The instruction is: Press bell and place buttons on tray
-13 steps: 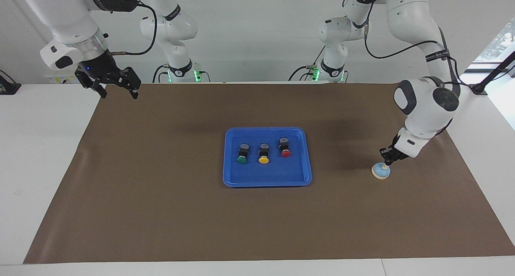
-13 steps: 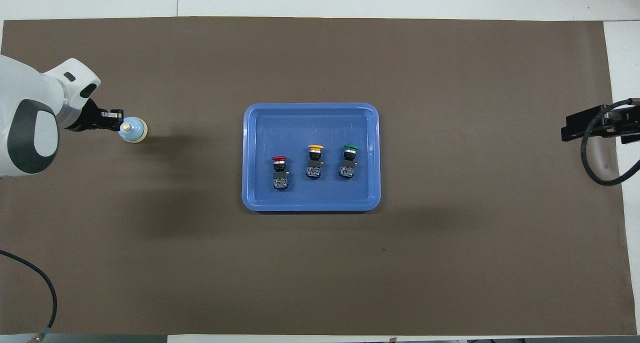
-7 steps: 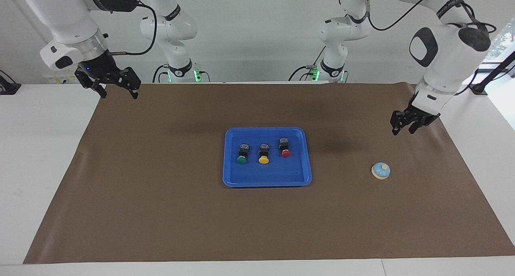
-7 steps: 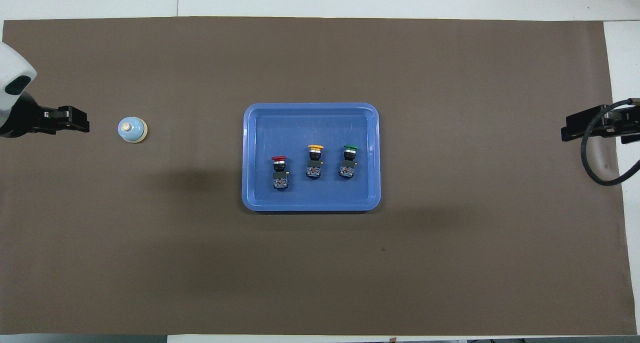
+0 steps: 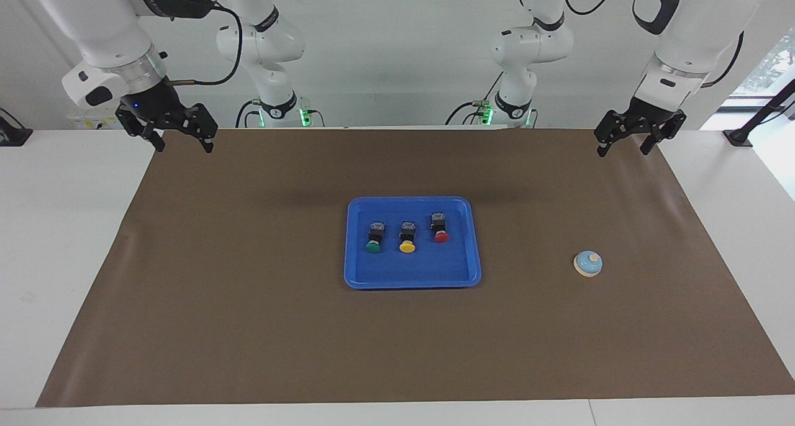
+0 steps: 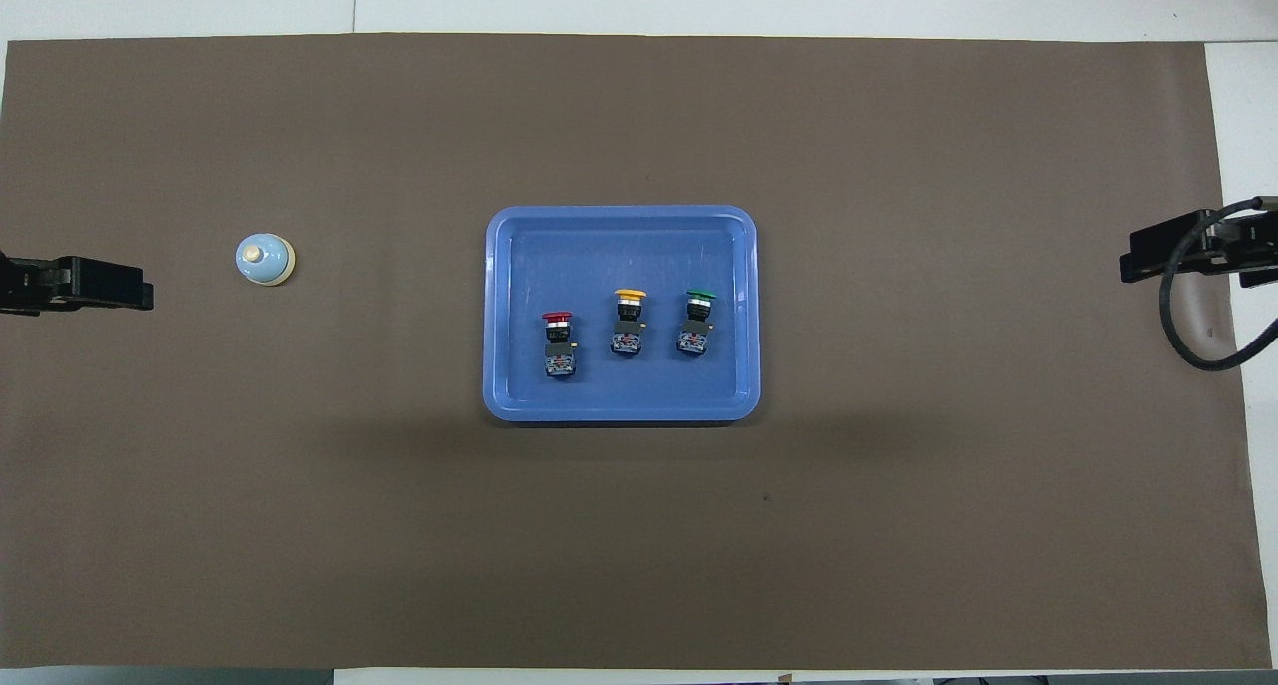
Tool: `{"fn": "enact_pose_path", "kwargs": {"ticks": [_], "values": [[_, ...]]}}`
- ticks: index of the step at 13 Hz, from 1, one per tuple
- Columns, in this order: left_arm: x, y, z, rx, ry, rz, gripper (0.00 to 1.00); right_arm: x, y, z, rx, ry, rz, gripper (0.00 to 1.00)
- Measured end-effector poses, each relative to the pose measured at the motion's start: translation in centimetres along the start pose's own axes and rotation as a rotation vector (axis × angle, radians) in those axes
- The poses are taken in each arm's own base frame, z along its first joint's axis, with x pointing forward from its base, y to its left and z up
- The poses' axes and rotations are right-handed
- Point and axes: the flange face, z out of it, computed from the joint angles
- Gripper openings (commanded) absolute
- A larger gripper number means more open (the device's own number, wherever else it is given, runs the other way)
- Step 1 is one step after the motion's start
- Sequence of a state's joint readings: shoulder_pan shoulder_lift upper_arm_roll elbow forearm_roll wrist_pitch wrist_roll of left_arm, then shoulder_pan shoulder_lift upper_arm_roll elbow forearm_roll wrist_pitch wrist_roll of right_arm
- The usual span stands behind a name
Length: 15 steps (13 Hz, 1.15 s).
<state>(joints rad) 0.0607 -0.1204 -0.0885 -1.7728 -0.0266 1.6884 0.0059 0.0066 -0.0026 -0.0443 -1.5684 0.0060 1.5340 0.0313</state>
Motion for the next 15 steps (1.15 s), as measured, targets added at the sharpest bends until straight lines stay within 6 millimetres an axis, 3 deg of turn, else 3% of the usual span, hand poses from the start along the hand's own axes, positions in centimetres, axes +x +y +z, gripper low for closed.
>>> {"fn": "enact_pose_path", "kwargs": {"ticks": [3,6,15], "values": [[0.9,0.0,-0.4,-0.006,-0.048,0.002,1.0,0.0,0.0,0.0,0.0,0.0,0.0,1.0],[1.5,0.5,0.4,-0.008,-0.067,0.013,1.0,0.0,0.0,0.0,0.0,0.0,0.0,1.0],[1.4,1.2,0.5,-0.008,-0.076,0.026,1.0,0.0,0.0,0.0,0.0,0.0,0.0,1.0]]}}
